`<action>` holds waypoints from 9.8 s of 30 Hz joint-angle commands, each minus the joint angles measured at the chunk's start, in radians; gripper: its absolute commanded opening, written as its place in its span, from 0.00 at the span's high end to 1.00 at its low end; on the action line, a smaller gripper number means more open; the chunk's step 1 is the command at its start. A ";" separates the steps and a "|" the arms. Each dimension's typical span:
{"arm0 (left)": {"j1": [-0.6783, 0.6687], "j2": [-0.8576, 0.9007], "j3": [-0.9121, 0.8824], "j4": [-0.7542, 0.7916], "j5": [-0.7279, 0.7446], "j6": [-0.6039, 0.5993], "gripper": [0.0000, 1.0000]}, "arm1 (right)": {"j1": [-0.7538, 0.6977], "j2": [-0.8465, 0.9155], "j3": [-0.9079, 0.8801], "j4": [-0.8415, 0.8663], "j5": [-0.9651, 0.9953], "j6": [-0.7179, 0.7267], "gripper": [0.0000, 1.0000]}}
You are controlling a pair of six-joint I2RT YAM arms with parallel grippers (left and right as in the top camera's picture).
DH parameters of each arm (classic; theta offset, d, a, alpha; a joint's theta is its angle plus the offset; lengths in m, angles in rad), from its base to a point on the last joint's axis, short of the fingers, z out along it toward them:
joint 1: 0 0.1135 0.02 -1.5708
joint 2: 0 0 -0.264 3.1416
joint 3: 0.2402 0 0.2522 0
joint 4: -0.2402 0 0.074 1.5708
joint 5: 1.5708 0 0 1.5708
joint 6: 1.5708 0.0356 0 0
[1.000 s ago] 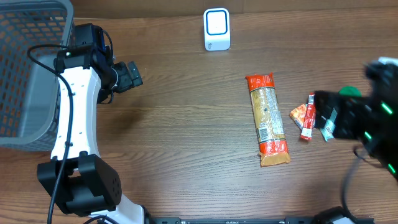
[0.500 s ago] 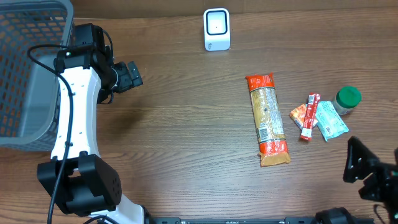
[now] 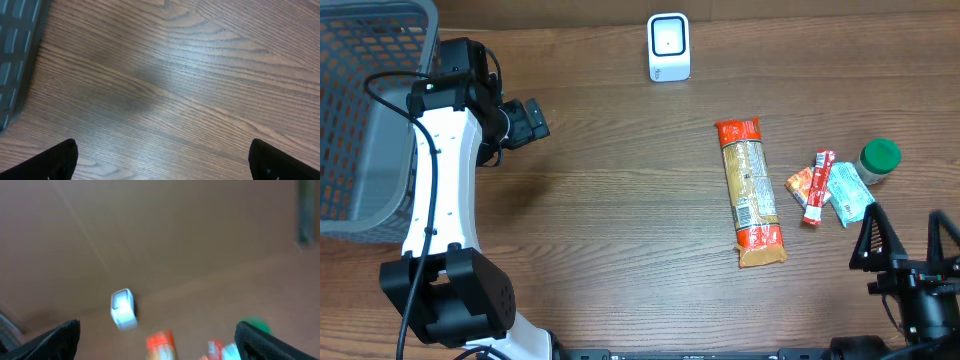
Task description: Scan the item barcode
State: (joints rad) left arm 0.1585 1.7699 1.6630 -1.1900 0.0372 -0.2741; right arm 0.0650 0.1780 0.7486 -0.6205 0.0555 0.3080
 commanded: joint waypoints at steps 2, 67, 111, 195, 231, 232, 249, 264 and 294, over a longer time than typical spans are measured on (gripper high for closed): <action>-0.003 0.002 0.017 -0.002 -0.004 0.016 0.00 | -0.006 -0.077 -0.162 0.291 -0.062 -0.027 0.00; -0.001 0.002 0.017 -0.002 -0.004 0.016 0.00 | -0.010 -0.175 -0.741 0.536 -0.073 -0.276 0.00; -0.245 -0.779 0.017 -0.018 -0.004 0.016 0.00 | -0.010 -0.175 -0.741 0.536 -0.073 -0.276 0.00; -0.140 -1.766 -1.658 1.220 0.030 0.029 0.00 | -0.010 -0.175 -0.741 0.536 -0.073 -0.276 0.00; -0.138 -1.765 -1.658 1.117 0.026 0.226 0.00 | -0.010 -0.175 -0.741 0.536 -0.073 -0.276 0.00; -0.138 -1.765 -1.658 1.117 0.026 0.226 0.00 | -0.010 -0.175 -0.741 0.536 -0.073 -0.276 0.00; -0.138 -1.765 -1.658 1.117 0.026 0.226 0.00 | -0.010 -0.175 -0.741 0.536 -0.073 -0.275 0.00; -0.138 -1.765 -1.658 1.117 0.026 0.226 0.00 | -0.010 -0.175 -0.741 0.536 -0.073 -0.276 0.00; -0.138 -1.765 -1.658 1.117 0.026 0.226 0.00 | -0.010 -0.175 -0.741 0.536 -0.073 -0.276 0.00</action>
State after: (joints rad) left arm 0.0257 0.0151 0.0086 -0.0711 0.0708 -0.0704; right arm 0.0589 0.0109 0.0185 -0.0898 -0.0189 0.0368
